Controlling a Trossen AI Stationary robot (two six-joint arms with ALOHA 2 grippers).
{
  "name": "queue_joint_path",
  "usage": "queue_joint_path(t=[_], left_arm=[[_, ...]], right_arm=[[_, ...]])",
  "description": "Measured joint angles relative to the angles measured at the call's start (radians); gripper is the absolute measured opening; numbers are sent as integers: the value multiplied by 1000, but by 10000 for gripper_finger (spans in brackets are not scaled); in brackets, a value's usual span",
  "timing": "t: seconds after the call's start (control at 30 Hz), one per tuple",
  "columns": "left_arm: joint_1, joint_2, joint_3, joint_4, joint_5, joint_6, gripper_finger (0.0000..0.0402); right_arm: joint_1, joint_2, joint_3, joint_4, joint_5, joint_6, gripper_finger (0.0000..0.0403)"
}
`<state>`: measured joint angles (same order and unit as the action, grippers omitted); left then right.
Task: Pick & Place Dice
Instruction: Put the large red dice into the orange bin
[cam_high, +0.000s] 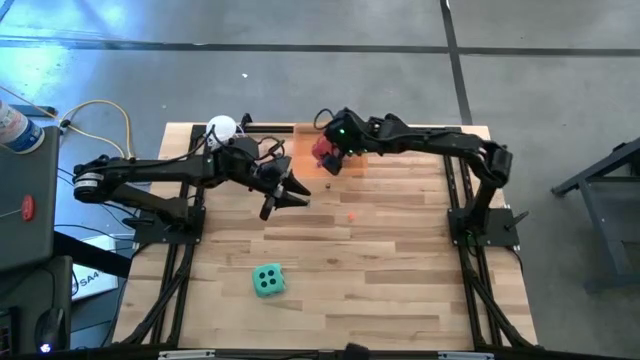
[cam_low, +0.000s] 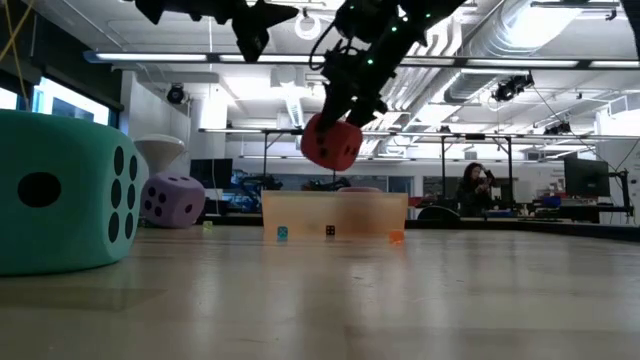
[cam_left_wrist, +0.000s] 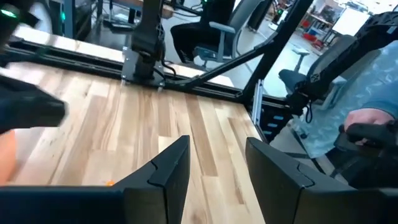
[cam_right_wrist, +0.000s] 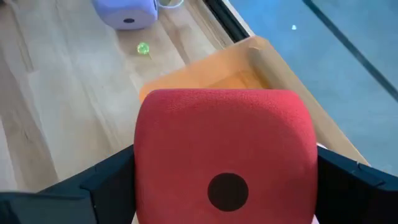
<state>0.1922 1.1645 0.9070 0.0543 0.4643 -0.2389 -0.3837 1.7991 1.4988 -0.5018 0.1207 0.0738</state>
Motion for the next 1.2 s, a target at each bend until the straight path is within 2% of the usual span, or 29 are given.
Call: queue_joint_path(t=[0.27,0.5,0.77,1.0,1.2], left_arm=[[-7,0,0,-34,20,-5,151],[4,0,0,-38,32,0,151],[24,0,0,-62,38,0,151],[28,0,0,-62,38,7,151],[29,0,0,-66,42,6,151]], right_arm=[[-48,93,21,-42,-21,-4,354],[-45,123,18,-174,-21,37,354],[-42,122,17,-324,89,84,375],[-42,121,17,-323,-29,91,377],[-43,121,17,-328,-47,80,396]])
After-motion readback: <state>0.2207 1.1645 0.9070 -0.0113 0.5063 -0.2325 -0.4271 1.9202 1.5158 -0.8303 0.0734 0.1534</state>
